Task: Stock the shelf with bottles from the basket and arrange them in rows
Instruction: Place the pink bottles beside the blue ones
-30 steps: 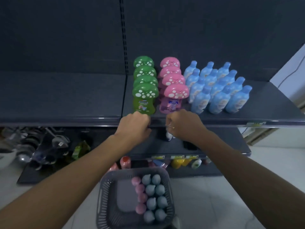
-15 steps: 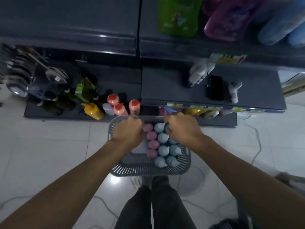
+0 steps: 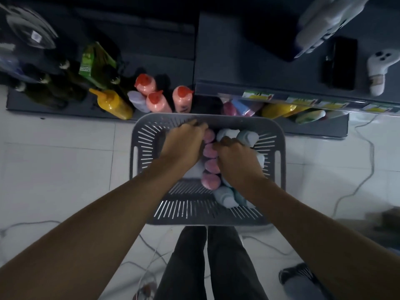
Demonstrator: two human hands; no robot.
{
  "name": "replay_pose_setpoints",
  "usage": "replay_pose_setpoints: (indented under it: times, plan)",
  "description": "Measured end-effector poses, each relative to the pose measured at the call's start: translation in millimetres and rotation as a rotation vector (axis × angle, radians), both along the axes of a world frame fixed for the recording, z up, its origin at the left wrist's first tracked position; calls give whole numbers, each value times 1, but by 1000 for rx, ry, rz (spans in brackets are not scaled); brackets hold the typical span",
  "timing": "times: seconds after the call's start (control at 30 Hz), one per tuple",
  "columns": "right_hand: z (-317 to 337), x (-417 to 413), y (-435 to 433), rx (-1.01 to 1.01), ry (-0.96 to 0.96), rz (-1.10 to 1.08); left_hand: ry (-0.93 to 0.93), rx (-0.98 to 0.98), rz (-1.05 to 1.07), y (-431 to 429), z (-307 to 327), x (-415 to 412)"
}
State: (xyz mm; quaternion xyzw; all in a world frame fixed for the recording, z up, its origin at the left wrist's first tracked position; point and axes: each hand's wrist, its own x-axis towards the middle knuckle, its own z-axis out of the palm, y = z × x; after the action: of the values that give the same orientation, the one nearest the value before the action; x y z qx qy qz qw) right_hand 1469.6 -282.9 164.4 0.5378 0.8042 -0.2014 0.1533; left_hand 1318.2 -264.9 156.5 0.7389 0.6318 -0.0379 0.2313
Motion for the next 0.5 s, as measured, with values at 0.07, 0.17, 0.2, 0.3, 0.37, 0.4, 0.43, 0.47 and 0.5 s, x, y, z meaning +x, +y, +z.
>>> replay_pose_setpoints:
  times: [0.07, 0.17, 0.2, 0.3, 0.37, 0.4, 0.43, 0.47, 0.5]
  plan:
    - [-13, -2, -1, 12, 2, 17, -38, -2, -6, 2, -13, 3]
    - [-28, -1, -1, 9, 14, 43, -60, 14, -26, 1, -28, 6]
    - [-31, 0, -1, -1, 22, 40, -63, 15, -33, 1, -31, 7]
    - [-39, 2, 0, -19, 47, 36, -76, 29, -44, 2, -36, 6]
    - [-44, 3, 1, -10, 46, 49, -68, 37, -47, 4, -39, 7]
    - [-47, 3, 0, 1, 54, 51, -66, 43, -46, 5, -40, 8]
    - [-49, 4, 0, 12, 67, 47, -64, 50, -43, 6, -41, 9]
    - [-51, 5, -1, 21, 78, 43, -60, 59, -37, 7, -42, 10]
    - [-53, 6, -1, 32, 82, 46, -56, 69, -31, 8, -43, 12]
